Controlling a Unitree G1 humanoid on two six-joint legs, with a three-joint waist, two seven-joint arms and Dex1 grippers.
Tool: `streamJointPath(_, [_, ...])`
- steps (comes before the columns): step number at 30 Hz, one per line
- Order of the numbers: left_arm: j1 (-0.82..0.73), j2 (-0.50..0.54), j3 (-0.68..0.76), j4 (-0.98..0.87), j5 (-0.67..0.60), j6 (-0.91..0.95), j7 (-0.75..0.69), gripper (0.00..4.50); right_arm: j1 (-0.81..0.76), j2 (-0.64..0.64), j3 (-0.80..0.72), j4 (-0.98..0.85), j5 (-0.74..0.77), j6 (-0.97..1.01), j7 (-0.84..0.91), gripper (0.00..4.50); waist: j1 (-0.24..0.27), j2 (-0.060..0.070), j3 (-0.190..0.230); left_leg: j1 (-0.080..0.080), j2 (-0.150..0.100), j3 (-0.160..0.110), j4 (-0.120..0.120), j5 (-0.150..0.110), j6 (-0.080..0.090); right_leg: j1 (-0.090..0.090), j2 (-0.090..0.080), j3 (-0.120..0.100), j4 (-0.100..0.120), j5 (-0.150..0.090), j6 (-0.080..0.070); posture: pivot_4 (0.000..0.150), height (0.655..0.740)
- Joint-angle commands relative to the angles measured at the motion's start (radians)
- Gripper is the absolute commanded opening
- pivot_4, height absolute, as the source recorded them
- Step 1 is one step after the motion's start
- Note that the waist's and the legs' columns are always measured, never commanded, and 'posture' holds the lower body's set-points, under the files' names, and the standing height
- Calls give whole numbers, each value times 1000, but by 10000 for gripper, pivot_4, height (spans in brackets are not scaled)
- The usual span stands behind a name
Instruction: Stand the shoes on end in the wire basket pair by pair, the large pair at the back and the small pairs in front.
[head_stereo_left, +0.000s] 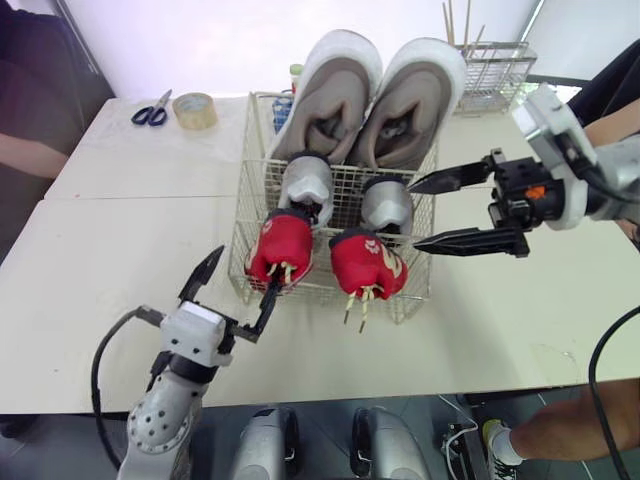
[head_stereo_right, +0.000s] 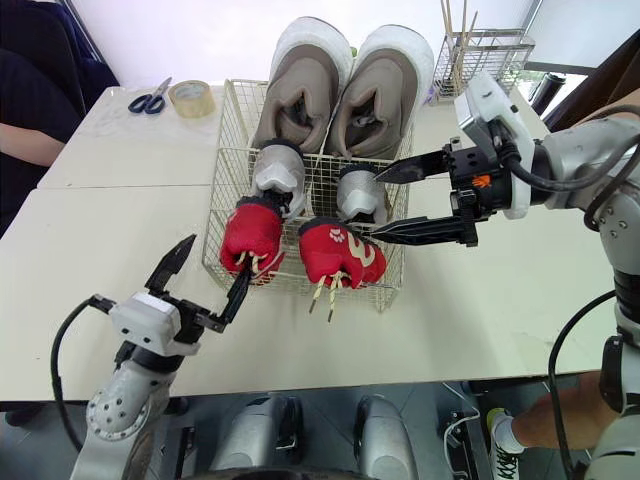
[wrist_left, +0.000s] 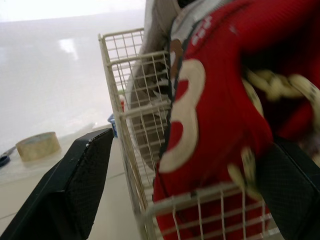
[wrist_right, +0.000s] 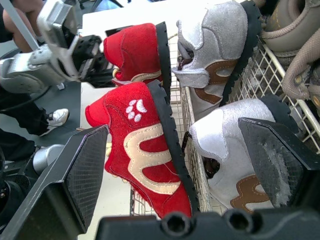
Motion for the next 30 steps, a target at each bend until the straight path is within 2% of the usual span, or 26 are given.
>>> streamJointPath(1, [71,36,53,-67,-36,-7,-32,44535,3,2,-49,-26,15,-16,-12,45000,-1,0,0,0,0,0,0,0,0,0,0,0,0,0,0,1500,7400])
streamJointPath(9, [214,126,182,-88,-99,-78,-122,44535,30,33,-42,-19,9,-48,-27,45000,-1,2,1,-1,0,0,0,0,0,-5,0,0,-1,0,-1,1500,7400])
streamJointPath(13, [227,233,266,-111,-227,-28,-233,44535,73,11,-79,-18,14,-51,-29,45000,2,2,1,-1,0,0,0,0,0,-6,0,0,-1,0,-1,1500,7400])
streamJointPath(19, [123,431,465,-189,-513,262,-248,44535,147,-29,-168,-39,48,-16,-45,45000,1,2,1,-1,0,0,0,0,0,-6,0,0,-1,0,-1,1500,7400])
streamJointPath(22, [82,498,540,-223,-625,385,-233,44535,227,-59,-217,-52,45,-14,-44,45000,1,2,2,-1,0,0,0,0,0,-4,0,0,-1,0,0,1500,7400])
streamJointPath(30, [33,532,569,-245,-742,536,-251,44535,549,-117,-431,-186,59,24,-65,45000,4,3,2,0,0,1,0,0,0,1,4,0,-1,0,0,1500,7400])
